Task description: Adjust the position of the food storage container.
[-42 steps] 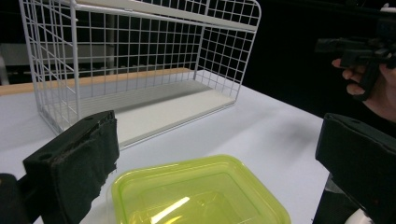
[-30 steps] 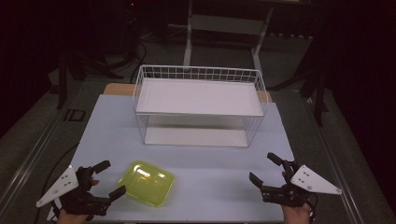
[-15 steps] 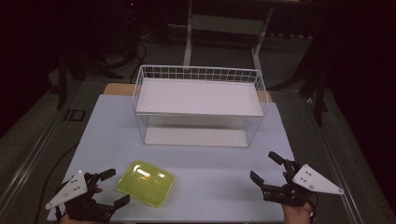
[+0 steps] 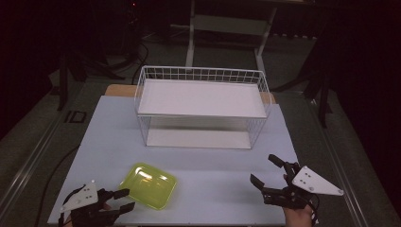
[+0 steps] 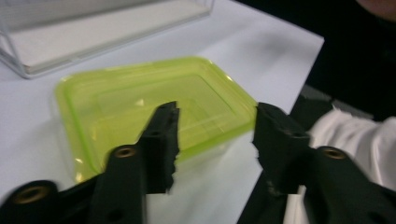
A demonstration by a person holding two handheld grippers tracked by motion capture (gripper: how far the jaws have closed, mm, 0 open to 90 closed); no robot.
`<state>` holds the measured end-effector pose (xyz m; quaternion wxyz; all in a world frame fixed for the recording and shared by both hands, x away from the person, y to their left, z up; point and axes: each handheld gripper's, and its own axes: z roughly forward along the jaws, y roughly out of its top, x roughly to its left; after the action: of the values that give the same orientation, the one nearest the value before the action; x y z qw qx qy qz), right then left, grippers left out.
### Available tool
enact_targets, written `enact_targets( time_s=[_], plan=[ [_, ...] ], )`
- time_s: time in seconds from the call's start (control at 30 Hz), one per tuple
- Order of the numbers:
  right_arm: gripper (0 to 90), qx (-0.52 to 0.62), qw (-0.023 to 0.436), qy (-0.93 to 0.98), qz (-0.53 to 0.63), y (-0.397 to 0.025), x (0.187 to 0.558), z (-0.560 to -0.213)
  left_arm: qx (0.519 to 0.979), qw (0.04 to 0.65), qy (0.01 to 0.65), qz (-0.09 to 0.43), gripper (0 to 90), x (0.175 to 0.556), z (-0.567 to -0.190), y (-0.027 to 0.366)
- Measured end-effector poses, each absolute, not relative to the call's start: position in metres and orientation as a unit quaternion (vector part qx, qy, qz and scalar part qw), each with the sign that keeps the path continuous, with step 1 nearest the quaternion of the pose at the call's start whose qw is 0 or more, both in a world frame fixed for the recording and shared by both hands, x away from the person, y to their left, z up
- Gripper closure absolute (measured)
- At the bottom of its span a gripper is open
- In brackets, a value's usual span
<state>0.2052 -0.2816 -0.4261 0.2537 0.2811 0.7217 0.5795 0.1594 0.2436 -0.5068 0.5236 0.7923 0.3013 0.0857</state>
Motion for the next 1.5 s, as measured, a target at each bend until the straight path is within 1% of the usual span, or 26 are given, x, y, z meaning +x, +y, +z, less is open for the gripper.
enact_targets(
  time_s=[0.03,0.07,0.1,0.17,0.2,0.23,0.27,0.33,0.37,0.4,0.53,0.77,0.93,1.17,1.23,1.5],
  plan=[
    [13.7,0.282,0.252,0.722,0.579,-0.281,0.206,-0.426,0.798,0.517,0.298,0.085,57.4,0.159,-0.507,0.242],
    [13.7,0.282,0.251,0.722,0.580,-0.281,0.206,-0.427,0.802,0.514,0.293,0.084,58.3,0.159,-0.507,0.241],
    [13.7,0.283,0.250,0.722,0.580,-0.281,0.207,-0.427,0.805,0.512,0.291,0.076,62.9,0.160,-0.508,0.240],
    [13.7,0.284,0.248,0.723,0.579,-0.281,0.207,-0.427,0.810,0.507,0.289,0.061,64.7,0.162,-0.510,0.238],
    [13.8,0.284,0.246,0.723,0.580,-0.281,0.207,-0.427,0.816,0.498,0.286,0.063,70.2,0.162,-0.511,0.237],
    [13.8,0.284,0.246,0.723,0.579,-0.281,0.207,-0.427,0.821,0.491,0.282,0.064,73.2,0.161,-0.513,0.236],
    [13.8,0.284,0.246,0.724,0.579,-0.281,0.207,-0.427,0.825,0.489,0.276,0.059,78.7,0.161,-0.514,0.235],
    [13.8,0.284,0.245,0.724,0.579,-0.281,0.207,-0.427,0.832,0.478,0.274,0.060,86.9,0.161,-0.516,0.233],
    [13.8,0.284,0.244,0.724,0.580,-0.281,0.207,-0.427,0.832,0.478,0.274,0.060,86.9,0.161,-0.516,0.233],
    [13.8,0.287,0.242,0.724,0.579,-0.281,0.208,-0.428,0.848,0.457,0.262,0.059,90.0,0.162,-0.519,0.227],
    [13.8,0.289,0.238,0.723,0.581,-0.282,0.209,-0.428,0.856,0.442,0.260,0.064,90.0,0.164,-0.523,0.220],
    [13.8,0.292,0.236,0.720,0.583,-0.284,0.208,-0.428,0.858,0.443,0.253,0.063,90.0,0.172,-0.525,0.212],
    [13.8,0.294,0.234,0.720,0.583,-0.286,0.209,-0.429,0.854,0.445,0.264,0.061,90.0,0.179,-0.526,0.206],
    [13.8,0.294,0.232,0.719,0.586,-0.287,0.209,-0.428,0.850,0.450,0.264,0.070,90.0,0.188,-0.524,0.193],
    [13.9,0.295,0.232,0.719,0.585,-0.287,0.209,-0.428,0.850,0.448,0.266,0.081,90.0,0.191,-0.524,0.187],
    [13.9,0.293,0.230,0.720,0.585,-0.287,0.209,-0.429,0.849,0.453,0.264,0.067,90.0,0.197,-0.524,0.177]
  ],
)
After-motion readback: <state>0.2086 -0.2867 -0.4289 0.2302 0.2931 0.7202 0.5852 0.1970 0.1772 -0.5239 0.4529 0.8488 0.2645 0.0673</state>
